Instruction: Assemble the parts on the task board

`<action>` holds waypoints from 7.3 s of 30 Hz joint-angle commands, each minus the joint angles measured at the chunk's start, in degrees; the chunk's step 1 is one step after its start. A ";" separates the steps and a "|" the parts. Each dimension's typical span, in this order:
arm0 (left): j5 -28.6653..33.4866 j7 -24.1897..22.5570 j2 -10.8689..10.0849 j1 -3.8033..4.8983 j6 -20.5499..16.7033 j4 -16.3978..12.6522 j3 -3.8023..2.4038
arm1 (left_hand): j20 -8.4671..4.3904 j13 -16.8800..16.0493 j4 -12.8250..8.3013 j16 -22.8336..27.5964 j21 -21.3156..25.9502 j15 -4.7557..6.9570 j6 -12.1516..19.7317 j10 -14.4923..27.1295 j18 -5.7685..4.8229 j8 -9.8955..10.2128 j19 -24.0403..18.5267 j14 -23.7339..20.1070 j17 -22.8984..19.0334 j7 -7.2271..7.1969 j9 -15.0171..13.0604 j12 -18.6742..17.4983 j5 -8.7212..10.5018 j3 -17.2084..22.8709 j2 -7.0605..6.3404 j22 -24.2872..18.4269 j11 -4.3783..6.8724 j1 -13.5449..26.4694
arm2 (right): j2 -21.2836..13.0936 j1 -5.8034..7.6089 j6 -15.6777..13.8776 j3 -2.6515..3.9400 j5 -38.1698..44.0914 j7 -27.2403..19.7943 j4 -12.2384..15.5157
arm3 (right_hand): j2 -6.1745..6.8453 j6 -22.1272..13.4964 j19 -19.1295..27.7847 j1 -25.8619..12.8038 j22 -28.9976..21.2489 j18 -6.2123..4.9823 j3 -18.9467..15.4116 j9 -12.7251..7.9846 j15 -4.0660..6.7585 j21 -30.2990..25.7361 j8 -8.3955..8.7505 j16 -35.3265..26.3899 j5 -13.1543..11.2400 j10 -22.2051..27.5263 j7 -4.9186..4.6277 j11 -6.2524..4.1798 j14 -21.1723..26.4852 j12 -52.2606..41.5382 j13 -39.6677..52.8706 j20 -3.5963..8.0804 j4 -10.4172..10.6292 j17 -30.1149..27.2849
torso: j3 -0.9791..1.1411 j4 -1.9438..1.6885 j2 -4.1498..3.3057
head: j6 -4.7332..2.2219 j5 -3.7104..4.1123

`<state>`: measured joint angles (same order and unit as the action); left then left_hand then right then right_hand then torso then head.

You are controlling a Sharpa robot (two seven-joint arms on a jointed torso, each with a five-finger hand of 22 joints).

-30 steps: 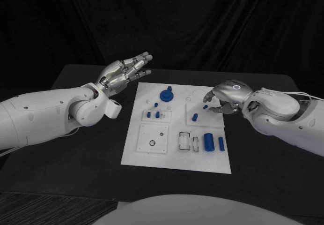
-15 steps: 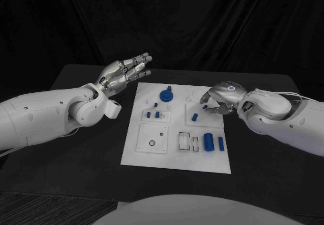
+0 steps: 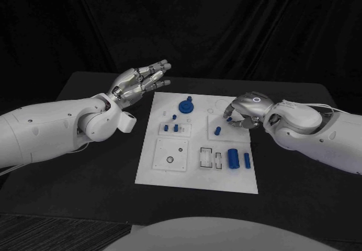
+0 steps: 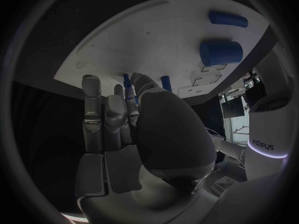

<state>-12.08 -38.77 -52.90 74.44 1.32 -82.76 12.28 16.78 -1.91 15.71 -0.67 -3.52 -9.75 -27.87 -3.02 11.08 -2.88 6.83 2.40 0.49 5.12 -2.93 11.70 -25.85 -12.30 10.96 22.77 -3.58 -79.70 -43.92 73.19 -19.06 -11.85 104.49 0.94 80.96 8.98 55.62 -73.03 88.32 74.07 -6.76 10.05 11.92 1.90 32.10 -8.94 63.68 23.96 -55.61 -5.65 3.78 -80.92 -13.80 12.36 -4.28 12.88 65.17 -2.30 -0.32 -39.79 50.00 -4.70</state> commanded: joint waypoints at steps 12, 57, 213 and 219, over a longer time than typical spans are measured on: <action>0.38 -5.96 0.35 -0.57 1.25 -0.36 -0.06 | 0.05 -0.03 -0.32 -1.38 -2.00 -0.66 -1.48 -1.26 -1.07 -0.12 3.38 2.29 0.74 0.17 0.02 1.32 -1.67 0.30 0.13 3.35 -0.30 -2.15 | 0.49 -0.22 -1.51 0.04 0.08 -0.95 -0.98 | -1.15 2.44 -1.15 1.88 4.41 -1.87 3.22 1.82 0.24 1.78 -1.92 0.60 0.76 -3.42 -0.28 -0.24 -0.58 0.23 -1.33 0.30 -0.91 1.37 | 0.01 0.05 0.00 | 0.00 -0.03; 0.39 -4.23 0.33 -1.37 1.54 -0.18 -0.06 | 0.10 -0.04 -0.27 -2.54 -3.14 -1.60 -1.56 -1.46 -1.83 -0.06 5.91 4.31 1.07 0.42 0.02 1.13 -2.99 0.66 0.49 4.70 -0.52 -3.26 | -1.25 0.10 -6.62 0.05 0.07 0.07 0.38 | -2.64 7.71 -2.17 2.05 4.98 -1.46 3.82 5.04 -0.17 4.74 -4.30 0.90 -2.02 -11.51 -0.51 -1.20 -1.51 -0.77 -2.48 0.18 -3.60 1.80 | -0.07 0.12 0.16 | 0.00 -0.64; 0.39 -0.49 0.52 -1.81 2.99 -0.24 -0.05 | 0.03 -0.23 -0.47 -4.03 -4.98 -2.42 -7.01 -2.59 -5.08 -1.09 10.76 6.01 1.31 1.66 -0.52 1.94 -5.33 3.02 1.88 5.76 -1.54 -6.63 | 9.73 -3.59 2.61 0.05 4.09 6.82 2.78 | -1.31 0.83 -4.91 -1.99 6.11 -0.68 1.93 0.48 -0.49 10.29 4.16 7.44 -7.24 -8.44 2.11 -0.08 -3.36 3.19 -4.87 -0.33 -1.52 6.69 | 0.00 -0.12 -0.01 | 0.00 -3.64; 0.39 -0.40 0.65 -1.84 3.13 -0.13 -0.05 | 0.02 -0.23 -0.54 -4.03 -4.97 -2.44 -7.25 -2.61 -5.17 -1.15 10.79 5.97 1.30 1.71 -0.53 1.93 -5.48 3.27 1.98 5.65 -1.61 -6.86 | 10.51 -3.89 3.97 0.05 2.91 6.26 1.39 | -1.70 3.11 -4.84 -0.85 6.13 -0.74 3.03 0.80 -0.16 10.34 3.10 7.28 -7.16 -8.76 2.40 -0.17 -3.26 3.54 -5.18 -0.15 -2.18 6.52 | -0.07 -0.12 0.01 | 0.00 -3.52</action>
<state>-11.98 -38.62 -52.40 72.69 3.58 -82.85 12.29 16.88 -1.93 15.33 -3.56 -7.67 -12.21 -34.22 -5.34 7.06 -3.22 16.78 7.13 1.26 6.96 -2.97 12.86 -30.51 -10.17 12.66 28.30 -4.93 -85.32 -33.46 69.58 -16.62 -11.75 108.47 7.95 82.65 6.79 57.81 -77.99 85.67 74.07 -6.73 10.88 13.05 1.65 41.72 -5.51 70.88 15.76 -64.10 -3.12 3.68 -83.84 -11.27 7.79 -4.79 10.80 71.84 -2.31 -0.44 -39.80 50.01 -8.17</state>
